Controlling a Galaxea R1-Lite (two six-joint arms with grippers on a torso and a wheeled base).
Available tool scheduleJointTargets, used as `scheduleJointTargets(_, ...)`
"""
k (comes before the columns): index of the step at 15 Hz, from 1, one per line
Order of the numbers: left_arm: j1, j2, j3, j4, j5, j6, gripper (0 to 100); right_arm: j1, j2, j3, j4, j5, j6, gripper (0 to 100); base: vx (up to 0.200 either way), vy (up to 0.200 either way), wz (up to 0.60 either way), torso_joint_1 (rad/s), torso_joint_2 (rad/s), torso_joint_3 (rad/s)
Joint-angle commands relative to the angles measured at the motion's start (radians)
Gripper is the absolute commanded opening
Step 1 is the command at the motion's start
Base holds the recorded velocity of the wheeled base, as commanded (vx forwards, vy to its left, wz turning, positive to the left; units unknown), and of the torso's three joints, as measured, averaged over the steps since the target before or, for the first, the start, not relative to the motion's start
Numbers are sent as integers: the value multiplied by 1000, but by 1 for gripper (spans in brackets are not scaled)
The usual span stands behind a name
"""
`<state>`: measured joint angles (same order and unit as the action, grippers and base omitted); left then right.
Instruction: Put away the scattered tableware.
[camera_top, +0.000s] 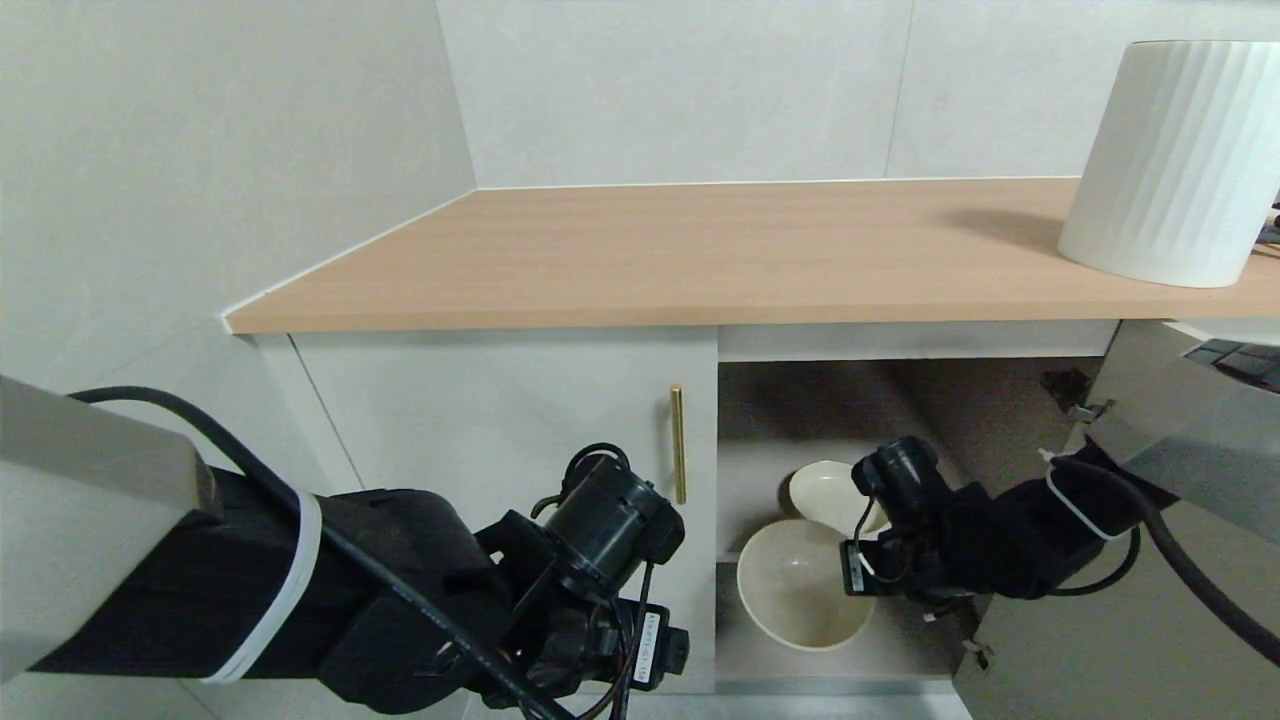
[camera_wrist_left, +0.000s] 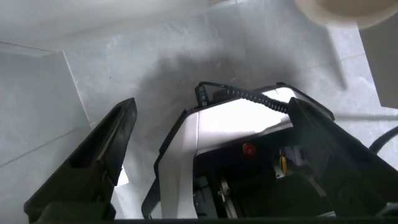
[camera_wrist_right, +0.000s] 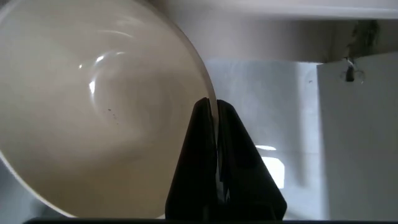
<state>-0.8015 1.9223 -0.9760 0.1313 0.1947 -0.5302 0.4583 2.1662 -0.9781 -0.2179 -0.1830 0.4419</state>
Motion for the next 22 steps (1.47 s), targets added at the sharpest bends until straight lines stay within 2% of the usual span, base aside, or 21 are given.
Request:
scheduleJointTargets(1, 1, 0, 0, -1, 0, -1, 100, -36, 15, -53, -1, 0, 58, 0, 0, 0, 0, 0, 0, 0)
scheduleJointTargets(6, 1, -3, -1, 1, 0, -1, 100, -84, 27, -129, -24, -20, 185, 0, 0, 0, 0, 0, 0, 0)
scheduleJointTargets(13, 1, -3, -1, 1, 0, -2, 100, -127, 84, -217, -52, -87, 291, 0, 0, 0, 0, 0, 0, 0)
scheduleJointTargets(22, 1, -3, -1, 1, 0, -2, 100, -159, 147, -258, -51, -127, 302, 0, 0, 0, 0, 0, 0, 0)
